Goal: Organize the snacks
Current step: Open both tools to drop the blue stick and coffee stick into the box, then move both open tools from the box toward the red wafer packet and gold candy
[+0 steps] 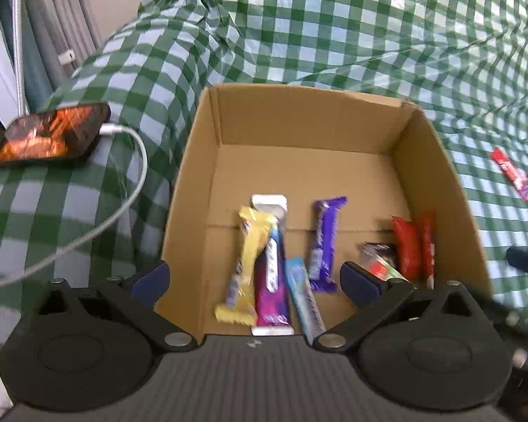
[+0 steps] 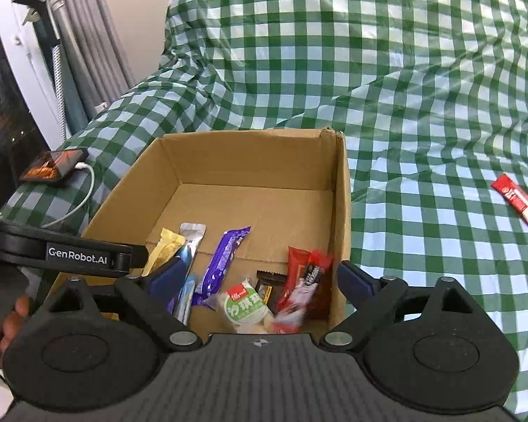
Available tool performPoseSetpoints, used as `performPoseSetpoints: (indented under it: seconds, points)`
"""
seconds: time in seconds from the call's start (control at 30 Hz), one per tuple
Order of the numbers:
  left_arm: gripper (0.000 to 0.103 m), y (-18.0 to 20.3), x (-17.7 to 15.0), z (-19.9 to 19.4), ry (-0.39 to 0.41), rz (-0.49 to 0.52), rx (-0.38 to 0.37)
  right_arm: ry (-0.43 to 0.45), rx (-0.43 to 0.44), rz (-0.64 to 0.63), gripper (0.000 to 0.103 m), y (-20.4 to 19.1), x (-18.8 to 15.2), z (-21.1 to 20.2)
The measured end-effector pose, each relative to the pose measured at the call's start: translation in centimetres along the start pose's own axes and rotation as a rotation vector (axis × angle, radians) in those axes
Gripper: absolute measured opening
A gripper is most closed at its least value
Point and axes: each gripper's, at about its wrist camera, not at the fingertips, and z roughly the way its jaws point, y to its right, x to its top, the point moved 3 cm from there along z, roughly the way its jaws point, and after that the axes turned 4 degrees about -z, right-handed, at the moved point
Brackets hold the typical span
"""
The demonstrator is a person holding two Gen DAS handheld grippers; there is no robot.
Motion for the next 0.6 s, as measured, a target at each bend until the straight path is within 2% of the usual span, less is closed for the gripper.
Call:
performPoseSetpoints:
  seconds: [0.07,0.27,0.33,0.37,0.47,0.53,0.6]
  points:
    - [0.103,-0.2,-0.5,-0.8,-0.025,-0.023,-0.033,-0.031,0.036,0.003,0.098,-0.2,-0.5,-0.6]
    - [0.103,-0.5,-2.2,-4.1,0.003,-0.026,-0.016,-0.013,-0.002,0.022,0.099,-0.8,-1.8,-4.0]
    - [0.103,-0.6,-2.8,-5.3,0.004,-0.025,-0.021,-0.028,0.068,0.039,0.099,-1.2,-2.3,-5.2]
    - [0.103,-0.5,-3.1,-5.8,0.011,-0.018,-0.011,-0.028,0.074,0.038,0.099,-1.4,-2.5,-5.9]
    - [0.103,-0.5,-3.9,-7.7,0.061,0.003,0.018,0.033,-0.021,0.000,0.100,-1.9,-2.8,-7.9]
    - [0.103,-0.3,-4.6,-8.7,0.072,0.016,0.020,0.064,-0.025,-0.007,0.100,-1.9,-2.9,-9.1]
    - [0.103,-0.1,-5.3,-9.7,0.079,0.028,0.009,0.057,-0.003,0.008,0.101,-2.0,-3.1,-9.9]
